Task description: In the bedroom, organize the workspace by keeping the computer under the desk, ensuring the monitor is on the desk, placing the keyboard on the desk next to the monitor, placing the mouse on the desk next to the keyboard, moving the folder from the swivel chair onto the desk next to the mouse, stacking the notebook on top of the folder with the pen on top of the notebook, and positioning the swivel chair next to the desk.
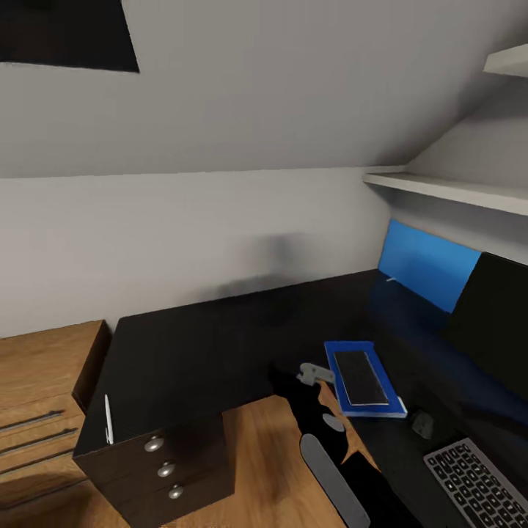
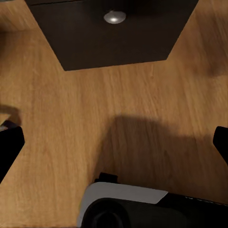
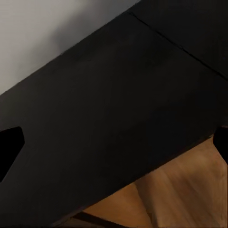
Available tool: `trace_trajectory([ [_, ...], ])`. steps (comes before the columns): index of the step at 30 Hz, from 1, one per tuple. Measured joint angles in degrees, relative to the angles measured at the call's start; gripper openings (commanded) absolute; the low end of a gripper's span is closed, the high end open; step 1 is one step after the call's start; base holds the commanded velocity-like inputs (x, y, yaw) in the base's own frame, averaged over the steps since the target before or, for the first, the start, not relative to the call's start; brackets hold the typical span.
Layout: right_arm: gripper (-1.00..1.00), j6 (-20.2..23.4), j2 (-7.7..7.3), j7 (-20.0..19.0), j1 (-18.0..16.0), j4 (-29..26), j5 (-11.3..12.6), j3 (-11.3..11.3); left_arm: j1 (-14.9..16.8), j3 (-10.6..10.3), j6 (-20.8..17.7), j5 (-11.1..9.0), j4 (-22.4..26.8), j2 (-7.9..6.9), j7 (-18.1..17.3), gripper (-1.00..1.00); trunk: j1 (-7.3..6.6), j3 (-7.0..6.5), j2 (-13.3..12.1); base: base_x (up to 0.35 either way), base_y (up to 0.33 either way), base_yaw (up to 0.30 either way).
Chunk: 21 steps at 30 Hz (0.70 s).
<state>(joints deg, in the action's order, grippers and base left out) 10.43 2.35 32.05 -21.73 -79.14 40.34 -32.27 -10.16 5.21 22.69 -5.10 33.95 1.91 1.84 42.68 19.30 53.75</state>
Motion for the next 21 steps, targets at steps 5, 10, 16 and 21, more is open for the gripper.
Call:
trace_trajectory([
  [5,1.0,-0.1,3.55,3.0,0.0,3.4,-8.7,-2.4,0.0,0.0,0.0,0.0,-0.1,0.0,0.0,1.0,0.0,0.0,0.0,0.0,0.0,0.29],
  [10,1.0,-0.4,7.65,4.1,0.0,12.1,-19.0,-4.0,0.0,0.0,0.1,0.0,-0.2,0.02,0.0,1.0,0.0,0.0,0.0,0.0,0.0,0.29],
  [16,1.0,-0.5,7.65,4.3,0.0,15.0,-23.1,-4.6,0.0,0.0,0.1,0.0,-0.2,0.0,0.9,1.0,0.0,0.0,0.0,0.0,0.0,0.29],
  [21,1.0,-0.5,7.65,4.3,0.0,15.4,-23.7,-5.3,0.0,0.0,0.0,0.1,-0.2,0.0,2.1,1.0,0.0,0.0,0.0,0.0,0.0,0.29],
])
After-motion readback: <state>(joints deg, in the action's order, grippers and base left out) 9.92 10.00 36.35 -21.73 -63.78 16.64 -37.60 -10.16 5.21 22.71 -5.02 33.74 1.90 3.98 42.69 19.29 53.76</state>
